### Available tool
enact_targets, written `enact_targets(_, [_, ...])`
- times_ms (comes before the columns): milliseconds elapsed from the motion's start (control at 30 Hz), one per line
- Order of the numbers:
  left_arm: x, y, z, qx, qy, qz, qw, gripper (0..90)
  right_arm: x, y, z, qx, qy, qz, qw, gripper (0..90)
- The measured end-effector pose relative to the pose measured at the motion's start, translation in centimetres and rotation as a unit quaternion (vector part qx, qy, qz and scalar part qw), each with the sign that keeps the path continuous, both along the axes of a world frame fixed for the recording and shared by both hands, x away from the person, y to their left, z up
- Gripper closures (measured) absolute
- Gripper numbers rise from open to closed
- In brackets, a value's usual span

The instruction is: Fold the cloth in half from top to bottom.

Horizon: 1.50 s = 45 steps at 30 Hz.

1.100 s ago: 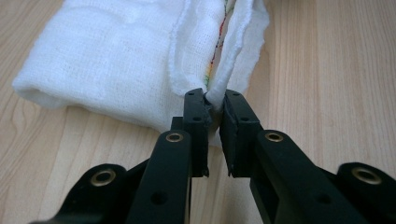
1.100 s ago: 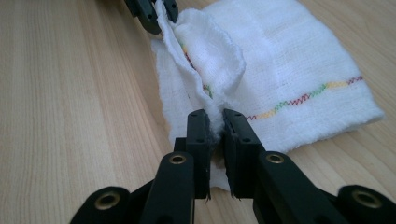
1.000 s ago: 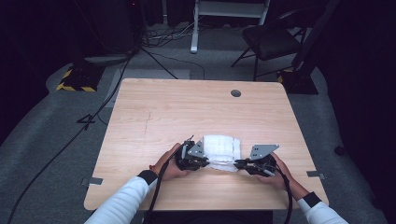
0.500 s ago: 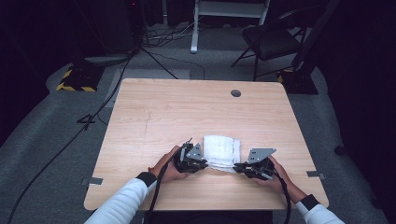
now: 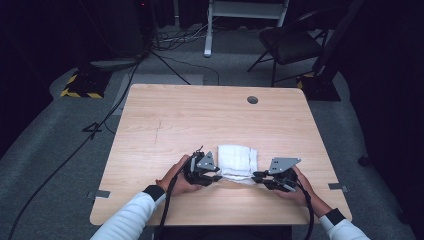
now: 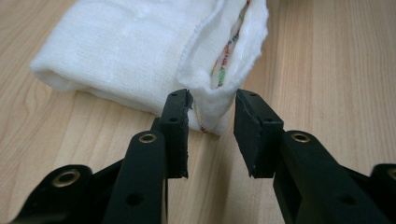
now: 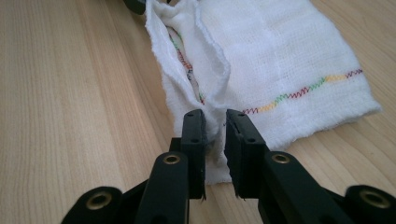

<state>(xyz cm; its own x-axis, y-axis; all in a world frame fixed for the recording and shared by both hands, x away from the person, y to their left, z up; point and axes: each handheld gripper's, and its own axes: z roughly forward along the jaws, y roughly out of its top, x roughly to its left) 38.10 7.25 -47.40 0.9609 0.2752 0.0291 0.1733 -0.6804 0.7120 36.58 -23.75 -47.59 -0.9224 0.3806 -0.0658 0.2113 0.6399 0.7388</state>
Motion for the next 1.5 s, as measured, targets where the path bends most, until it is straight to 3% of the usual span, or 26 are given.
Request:
enact_targets(200, [-0.4,0.3,0.7,0.001,-0.012,0.008,0.9999,61.4,-0.2,-0.2,0.4,0.0,-0.006,-0.01,0.9999,66.7])
enact_targets(533, [-0.8,1.4,1.7,0.017,-0.036,0.061,0.9974,35.5,0.1,-0.9,1.7,-0.007,-0.024,-0.042,0.9988,45.0])
enact_targets(767, [-1.4,2.3,2.0,0.033,-0.044,0.081,0.9953,27.1,0.2,-1.7,2.2,-0.022,-0.04,-0.073,0.9963,33.6])
enact_targets(1100, [-2.2,4.7,2.3,0.048,-0.061,0.113,0.9906,21.7,-0.2,-3.3,2.3,-0.04,-0.05,-0.097,0.9932,28.5])
enact_targets(1500, [-3.7,8.6,1.9,0.078,-0.074,0.157,0.9817,21.0,-0.6,-7.0,1.8,-0.049,-0.04,-0.143,0.9877,28.0])
